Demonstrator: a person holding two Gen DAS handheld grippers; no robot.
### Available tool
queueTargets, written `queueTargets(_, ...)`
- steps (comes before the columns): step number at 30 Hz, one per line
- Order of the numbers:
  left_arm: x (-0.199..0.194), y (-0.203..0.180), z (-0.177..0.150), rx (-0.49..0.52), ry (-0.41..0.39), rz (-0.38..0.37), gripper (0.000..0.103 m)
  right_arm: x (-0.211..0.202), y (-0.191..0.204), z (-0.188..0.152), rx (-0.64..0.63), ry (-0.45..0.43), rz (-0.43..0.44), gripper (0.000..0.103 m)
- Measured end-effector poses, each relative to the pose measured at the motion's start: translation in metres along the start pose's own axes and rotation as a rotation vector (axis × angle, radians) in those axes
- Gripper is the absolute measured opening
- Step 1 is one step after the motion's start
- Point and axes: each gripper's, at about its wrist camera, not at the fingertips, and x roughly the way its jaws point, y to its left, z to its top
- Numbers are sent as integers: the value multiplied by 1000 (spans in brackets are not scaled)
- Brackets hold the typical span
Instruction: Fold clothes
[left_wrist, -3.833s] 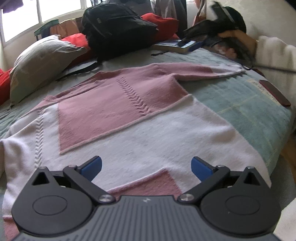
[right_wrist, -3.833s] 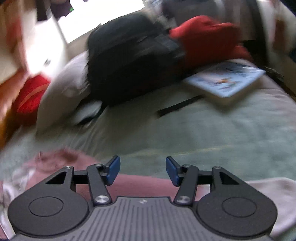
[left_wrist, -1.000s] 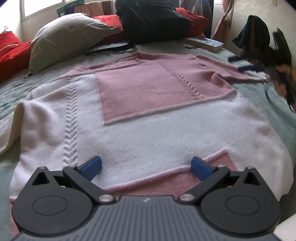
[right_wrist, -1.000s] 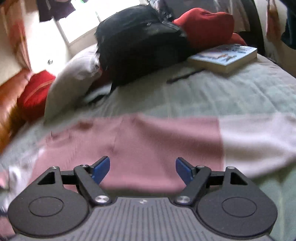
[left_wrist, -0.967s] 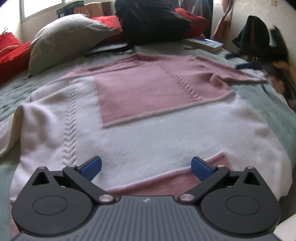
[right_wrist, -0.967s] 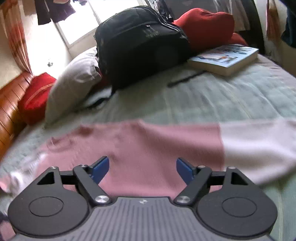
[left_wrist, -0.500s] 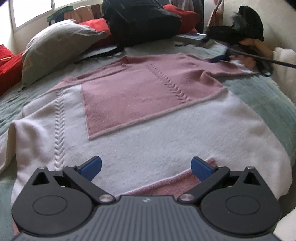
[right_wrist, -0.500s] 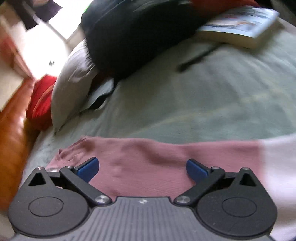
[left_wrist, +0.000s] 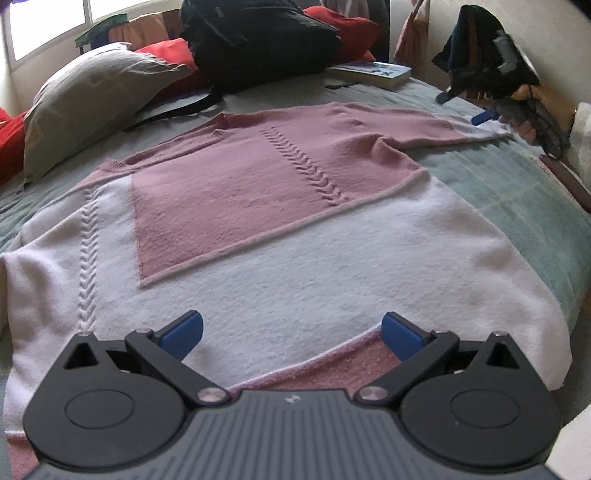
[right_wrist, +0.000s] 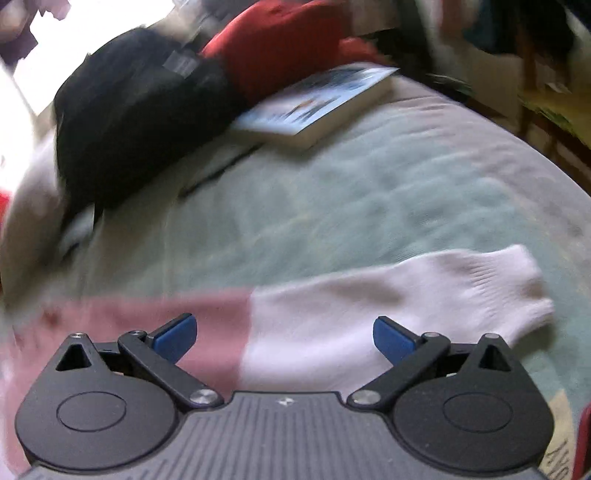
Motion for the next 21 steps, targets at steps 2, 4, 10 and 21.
queueTargets(2,0,-1,1,-3,1,12,102,13,9,-6,-110,27,-44,103)
queueTargets(4,-4,0,0,-5,-3,17,102,13,-8,-7,-167,-4,-33,103)
queueTargets(10,-2,6,-3,-20,8,31,102,-11,-73,7,-26,-41,-31,102)
queueTargets(21,-3,-2,-2,-8,2,20,102,-8,-75,21,81,-49,125,103)
